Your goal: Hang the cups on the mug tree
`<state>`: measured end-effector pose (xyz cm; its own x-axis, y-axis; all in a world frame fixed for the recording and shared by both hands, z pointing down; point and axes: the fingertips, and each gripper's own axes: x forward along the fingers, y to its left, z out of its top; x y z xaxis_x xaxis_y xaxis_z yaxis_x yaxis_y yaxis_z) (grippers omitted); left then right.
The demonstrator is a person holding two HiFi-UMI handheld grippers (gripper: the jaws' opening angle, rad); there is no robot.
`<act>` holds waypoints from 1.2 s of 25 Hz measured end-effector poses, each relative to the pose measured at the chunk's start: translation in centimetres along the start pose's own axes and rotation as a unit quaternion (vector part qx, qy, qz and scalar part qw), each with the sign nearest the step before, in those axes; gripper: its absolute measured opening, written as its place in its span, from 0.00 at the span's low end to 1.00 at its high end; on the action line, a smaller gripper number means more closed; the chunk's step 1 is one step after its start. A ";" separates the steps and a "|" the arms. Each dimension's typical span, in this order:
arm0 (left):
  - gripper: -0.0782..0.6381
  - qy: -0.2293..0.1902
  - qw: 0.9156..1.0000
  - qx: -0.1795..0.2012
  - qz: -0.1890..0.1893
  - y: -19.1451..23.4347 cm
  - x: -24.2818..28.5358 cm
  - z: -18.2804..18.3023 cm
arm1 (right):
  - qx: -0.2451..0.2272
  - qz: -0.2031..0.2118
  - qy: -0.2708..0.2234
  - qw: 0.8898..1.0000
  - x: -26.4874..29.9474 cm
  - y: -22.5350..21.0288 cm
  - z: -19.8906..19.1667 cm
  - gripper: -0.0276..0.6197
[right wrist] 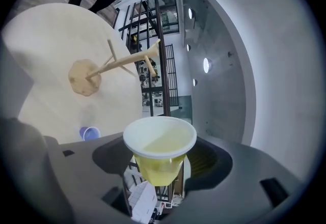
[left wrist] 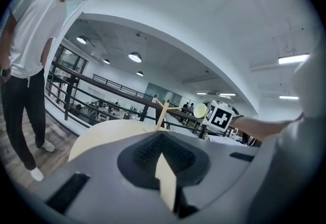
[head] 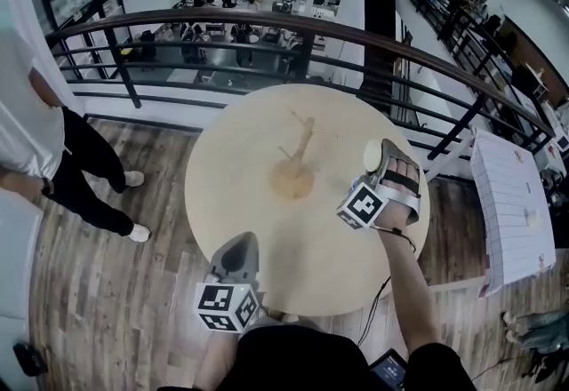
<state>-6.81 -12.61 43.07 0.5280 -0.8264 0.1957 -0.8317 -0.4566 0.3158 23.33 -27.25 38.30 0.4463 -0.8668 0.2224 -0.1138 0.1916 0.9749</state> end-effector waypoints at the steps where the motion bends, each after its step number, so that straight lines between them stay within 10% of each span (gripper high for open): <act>1: 0.11 -0.002 1.000 -0.002 0.003 0.2 -0.1 -0.1 | -0.010 -0.005 -0.004 1.000 0.3 -0.4 0.7 0.54; 30: 0.11 -0.021 0.993 -0.075 0.084 8.2 -5.2 -1.6 | -0.170 0.019 -0.012 0.985 4.6 4.5 13.9 0.54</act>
<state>-16.06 -11.53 46.14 0.3738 -0.9010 0.2203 -0.8710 -0.2593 0.4173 12.55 -36.74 43.50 0.4250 -0.8664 0.2620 0.1758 0.3630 0.9151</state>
